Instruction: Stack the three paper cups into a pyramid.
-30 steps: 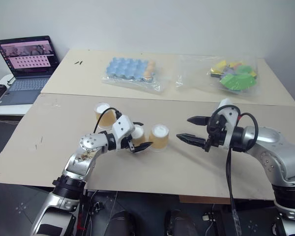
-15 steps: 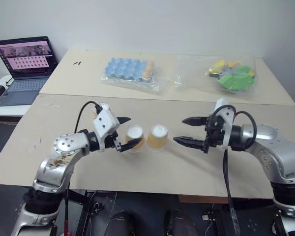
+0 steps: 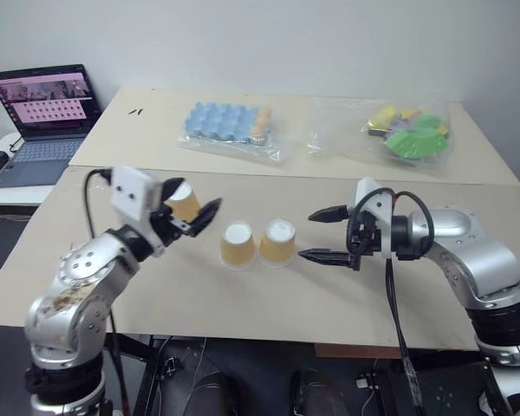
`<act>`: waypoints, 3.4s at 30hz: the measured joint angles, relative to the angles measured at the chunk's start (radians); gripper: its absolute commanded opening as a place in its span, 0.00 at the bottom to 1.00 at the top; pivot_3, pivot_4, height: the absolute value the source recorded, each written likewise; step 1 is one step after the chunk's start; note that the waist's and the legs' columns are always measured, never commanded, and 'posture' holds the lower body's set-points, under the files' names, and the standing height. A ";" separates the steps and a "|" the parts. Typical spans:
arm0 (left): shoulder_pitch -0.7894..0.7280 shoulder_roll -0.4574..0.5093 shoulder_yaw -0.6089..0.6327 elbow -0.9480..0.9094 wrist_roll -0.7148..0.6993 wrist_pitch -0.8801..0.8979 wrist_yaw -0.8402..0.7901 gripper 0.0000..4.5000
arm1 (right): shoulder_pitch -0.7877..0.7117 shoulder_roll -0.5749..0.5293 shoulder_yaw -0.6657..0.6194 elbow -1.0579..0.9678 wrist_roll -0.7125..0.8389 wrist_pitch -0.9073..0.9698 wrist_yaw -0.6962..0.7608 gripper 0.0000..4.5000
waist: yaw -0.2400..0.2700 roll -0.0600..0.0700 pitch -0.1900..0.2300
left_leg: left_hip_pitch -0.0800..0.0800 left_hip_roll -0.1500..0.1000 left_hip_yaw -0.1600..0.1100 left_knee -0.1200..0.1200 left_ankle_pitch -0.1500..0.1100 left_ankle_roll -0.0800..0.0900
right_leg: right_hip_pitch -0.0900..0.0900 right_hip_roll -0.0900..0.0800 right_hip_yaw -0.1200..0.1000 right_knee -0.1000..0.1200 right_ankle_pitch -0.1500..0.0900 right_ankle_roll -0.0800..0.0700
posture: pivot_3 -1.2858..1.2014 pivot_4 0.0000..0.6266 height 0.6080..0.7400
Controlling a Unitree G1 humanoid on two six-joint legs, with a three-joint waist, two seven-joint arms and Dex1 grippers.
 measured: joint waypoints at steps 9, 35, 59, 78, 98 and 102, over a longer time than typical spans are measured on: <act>0.071 0.061 -0.004 0.264 0.107 -0.187 -0.062 0.99 | 0.000 0.004 -0.002 0.010 -0.004 -0.009 -0.003 1.00 | 0.012 0.000 0.000 | 0.000 0.000 0.000 0.001 0.000 0.000 | 0.000 -0.001 -0.001 0.000 0.000 0.000 | 0.52 0.24 0.97; -0.344 0.020 -0.203 0.853 0.226 -0.514 -0.229 0.99 | 0.054 -0.007 -0.057 -0.057 0.016 0.011 -0.073 1.00 | 0.002 -0.001 0.000 | -0.002 -0.001 0.003 0.000 0.000 0.000 | -0.001 0.000 -0.001 -0.001 0.000 0.000 | 0.52 0.24 0.97; -0.591 -0.002 -0.230 0.780 0.091 -0.399 -0.391 0.54 | 0.061 -0.001 -0.054 -0.026 -0.004 0.006 -0.105 1.00 | 0.009 -0.004 0.002 | -0.010 0.000 0.003 0.006 0.000 0.000 | -0.004 0.000 -0.007 0.001 0.000 0.001 | 0.52 0.24 0.97; -0.705 0.038 -0.420 0.711 -0.034 -0.220 -0.762 0.54 | 0.159 0.010 -0.095 -0.050 -0.029 -0.004 -0.180 1.00 | -0.011 -0.003 0.001 | -0.007 -0.001 -0.003 0.012 0.000 0.001 | -0.003 0.000 -0.001 0.009 -0.001 0.004 | 0.52 0.24 0.97; -0.662 0.035 -0.465 0.713 0.035 -0.261 -0.790 0.54 | 0.161 0.008 -0.104 -0.056 -0.020 0.000 -0.192 1.00 | -0.010 -0.003 0.001 | -0.008 -0.001 -0.004 0.012 -0.001 0.001 | -0.003 0.000 -0.001 0.009 -0.001 0.004 | 0.52 0.24 0.97; -0.659 0.035 -0.466 0.713 0.046 -0.277 -0.794 0.78 | 0.161 0.008 -0.104 -0.056 -0.020 0.002 -0.192 1.00 | -0.010 -0.003 0.001 | -0.008 -0.001 -0.004 0.012 -0.001 0.001 | -0.003 0.000 -0.001 0.009 -0.001 0.004 | 0.52 0.24 0.97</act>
